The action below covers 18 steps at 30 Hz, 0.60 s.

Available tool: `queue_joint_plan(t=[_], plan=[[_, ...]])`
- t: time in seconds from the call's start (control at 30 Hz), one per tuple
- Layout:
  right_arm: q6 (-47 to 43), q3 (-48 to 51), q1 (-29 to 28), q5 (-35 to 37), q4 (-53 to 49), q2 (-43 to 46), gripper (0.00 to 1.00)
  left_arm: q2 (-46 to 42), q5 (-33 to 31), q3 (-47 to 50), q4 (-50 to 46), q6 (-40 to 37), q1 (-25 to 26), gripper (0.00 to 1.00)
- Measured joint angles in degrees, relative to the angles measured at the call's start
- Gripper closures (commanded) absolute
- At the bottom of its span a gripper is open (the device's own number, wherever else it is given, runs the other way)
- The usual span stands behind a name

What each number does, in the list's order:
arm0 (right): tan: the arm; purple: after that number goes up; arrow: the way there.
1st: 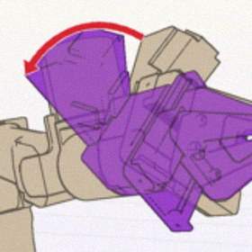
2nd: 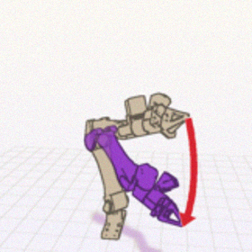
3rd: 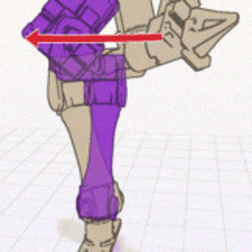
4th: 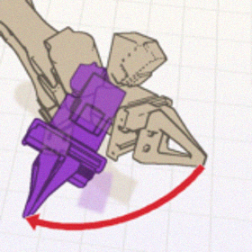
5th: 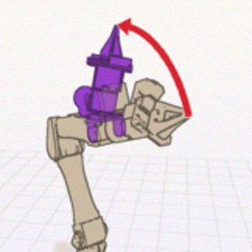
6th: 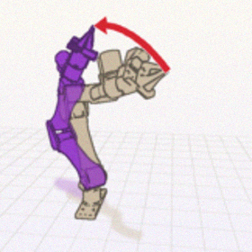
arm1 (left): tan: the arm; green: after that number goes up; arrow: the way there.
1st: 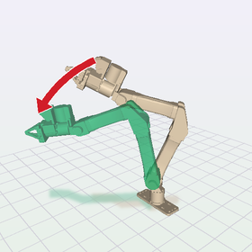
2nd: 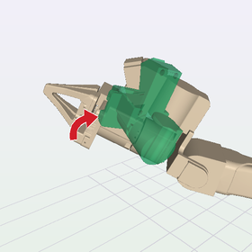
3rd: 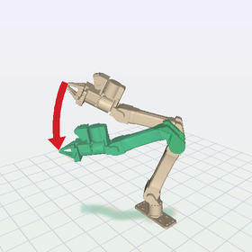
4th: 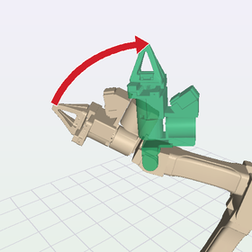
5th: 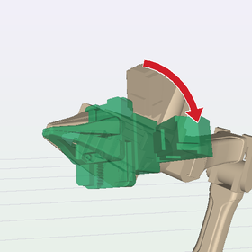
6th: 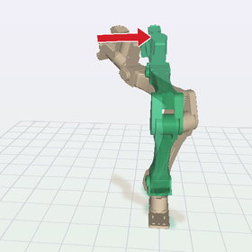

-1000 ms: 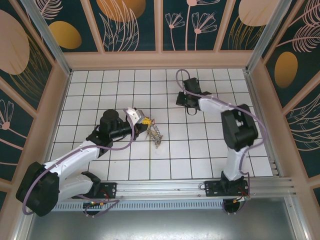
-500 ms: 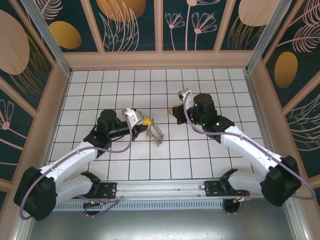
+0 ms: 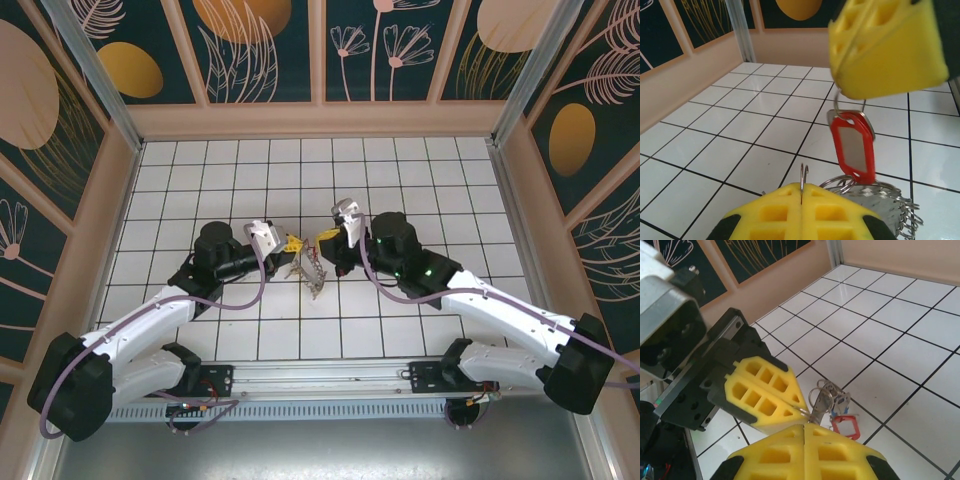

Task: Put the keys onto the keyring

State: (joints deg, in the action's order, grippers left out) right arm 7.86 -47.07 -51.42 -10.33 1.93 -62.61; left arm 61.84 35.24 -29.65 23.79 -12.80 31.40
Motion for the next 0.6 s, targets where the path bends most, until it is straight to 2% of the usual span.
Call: queue_joint_plan(t=[0.27,0.6], plan=[[-0.09,-0.07,-0.87,0.46,-0.04,-0.48,1.00,0.07,1.16,-0.02,0.00,0.42,0.00,1.00],[-3.82,-1.53,-0.11,5.86,-5.53,-1.62,1.00,0.13,2.45,-0.42,-0.13,1.01,0.00,1.00]])
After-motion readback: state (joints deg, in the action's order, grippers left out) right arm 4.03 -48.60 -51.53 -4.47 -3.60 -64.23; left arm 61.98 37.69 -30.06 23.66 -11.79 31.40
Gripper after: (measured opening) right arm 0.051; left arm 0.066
